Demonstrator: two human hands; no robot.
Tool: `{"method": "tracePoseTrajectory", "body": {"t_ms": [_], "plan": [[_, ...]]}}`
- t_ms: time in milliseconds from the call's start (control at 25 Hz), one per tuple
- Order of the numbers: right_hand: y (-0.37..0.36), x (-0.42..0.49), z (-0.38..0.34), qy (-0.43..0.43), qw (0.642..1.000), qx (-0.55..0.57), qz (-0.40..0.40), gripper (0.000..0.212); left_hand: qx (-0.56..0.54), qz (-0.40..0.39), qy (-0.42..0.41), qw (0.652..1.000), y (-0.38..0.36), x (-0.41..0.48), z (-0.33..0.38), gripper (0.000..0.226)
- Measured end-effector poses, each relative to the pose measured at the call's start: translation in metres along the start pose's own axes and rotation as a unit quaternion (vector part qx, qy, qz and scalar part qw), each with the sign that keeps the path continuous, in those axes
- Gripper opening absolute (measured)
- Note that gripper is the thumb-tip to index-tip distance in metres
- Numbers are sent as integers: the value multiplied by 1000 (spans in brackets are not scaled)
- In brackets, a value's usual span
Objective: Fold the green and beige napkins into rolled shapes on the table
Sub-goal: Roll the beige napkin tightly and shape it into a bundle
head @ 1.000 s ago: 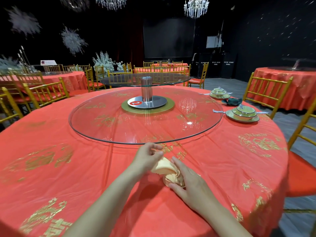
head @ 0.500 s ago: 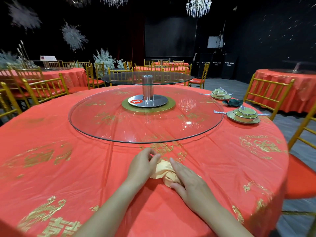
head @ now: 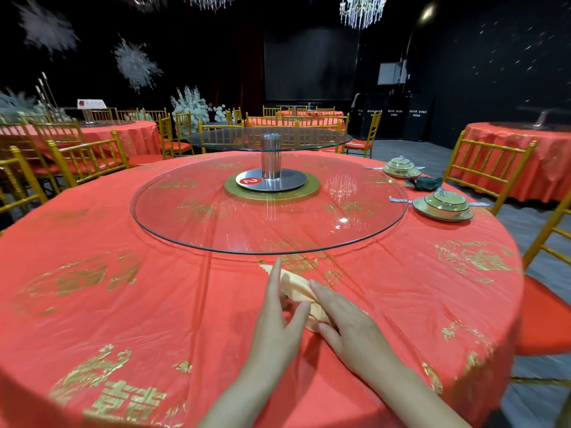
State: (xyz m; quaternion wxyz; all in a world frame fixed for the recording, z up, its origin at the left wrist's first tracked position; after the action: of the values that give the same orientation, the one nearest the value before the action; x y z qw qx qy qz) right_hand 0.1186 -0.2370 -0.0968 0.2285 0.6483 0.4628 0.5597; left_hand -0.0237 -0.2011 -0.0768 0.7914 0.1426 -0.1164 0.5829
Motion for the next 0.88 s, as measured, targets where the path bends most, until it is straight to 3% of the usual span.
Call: {"method": "tracePoseTrajectory", "body": {"t_ms": [120, 320, 640, 880], "plan": [[-1, -1, 1, 2, 1000, 3, 2, 89, -12, -50, 8, 999, -4, 10, 4, 57], [0, 1, -1, 0, 1000, 12, 17, 69, -31, -24, 48, 998, -2, 16, -2, 26], [-4, -1, 3, -7, 1000, -13, 14, 85, 46, -26, 53, 997, 13, 1, -4, 42], [2, 1, -5, 19, 999, -32, 22, 49, 136, -39, 154, 978, 19, 7, -10, 48]]}}
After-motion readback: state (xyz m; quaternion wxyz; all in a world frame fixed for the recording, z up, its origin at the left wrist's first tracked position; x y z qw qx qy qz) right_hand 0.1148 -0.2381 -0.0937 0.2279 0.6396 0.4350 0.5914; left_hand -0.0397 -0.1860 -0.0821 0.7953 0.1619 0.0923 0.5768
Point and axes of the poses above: each hand's wrist, its own x-axis towards the middle knuckle, its own y-axis out of the back of the hand, z = x × y, the point moved 3 cm from there along x, towards the middle knuckle, and after that the axes turned 7 degrees about -x, right-handed, at the moved point
